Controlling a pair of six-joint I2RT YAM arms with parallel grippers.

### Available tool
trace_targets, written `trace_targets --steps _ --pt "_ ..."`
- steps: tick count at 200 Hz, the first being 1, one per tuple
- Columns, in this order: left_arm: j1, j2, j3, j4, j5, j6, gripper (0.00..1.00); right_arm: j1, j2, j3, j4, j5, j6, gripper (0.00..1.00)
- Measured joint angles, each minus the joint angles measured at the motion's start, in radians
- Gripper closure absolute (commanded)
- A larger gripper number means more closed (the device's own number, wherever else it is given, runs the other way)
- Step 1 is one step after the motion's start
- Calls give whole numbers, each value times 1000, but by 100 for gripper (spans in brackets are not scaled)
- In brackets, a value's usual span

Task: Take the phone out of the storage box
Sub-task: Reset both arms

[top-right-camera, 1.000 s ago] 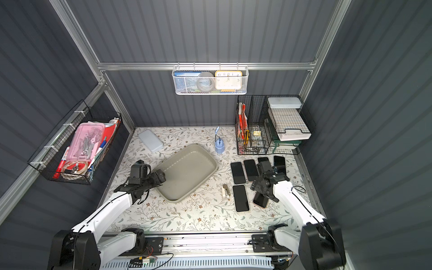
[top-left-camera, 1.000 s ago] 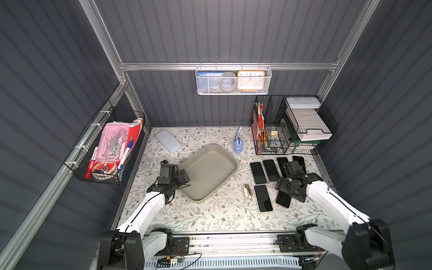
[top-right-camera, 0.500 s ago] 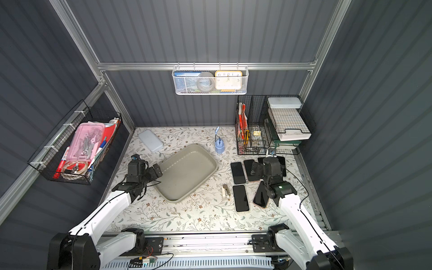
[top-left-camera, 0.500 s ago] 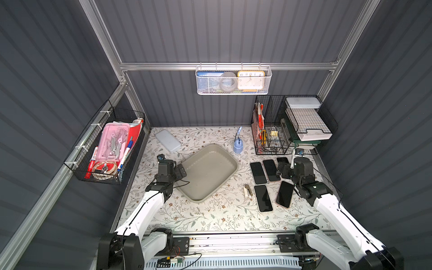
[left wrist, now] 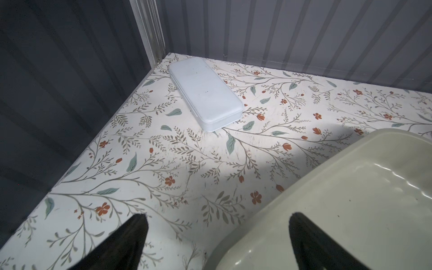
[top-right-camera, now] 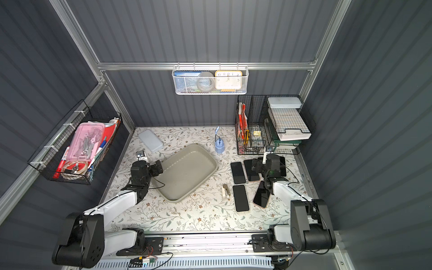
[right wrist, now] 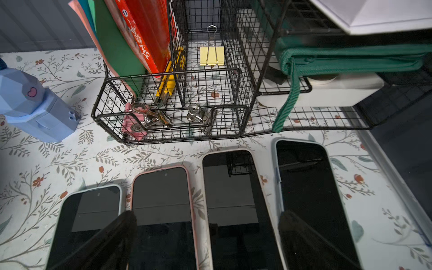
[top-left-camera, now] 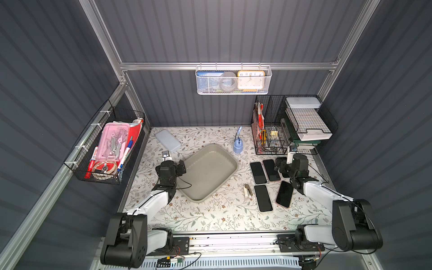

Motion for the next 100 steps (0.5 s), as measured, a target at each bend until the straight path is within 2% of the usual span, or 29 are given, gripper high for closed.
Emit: trace_targets --steps 49,100 --pt "0 208 0 251 -32 43 1 -109 122 -100 287 -134 64 1" --pt "0 317 -16 435 -37 76 2 -116 163 -140 439 -217 77 1"
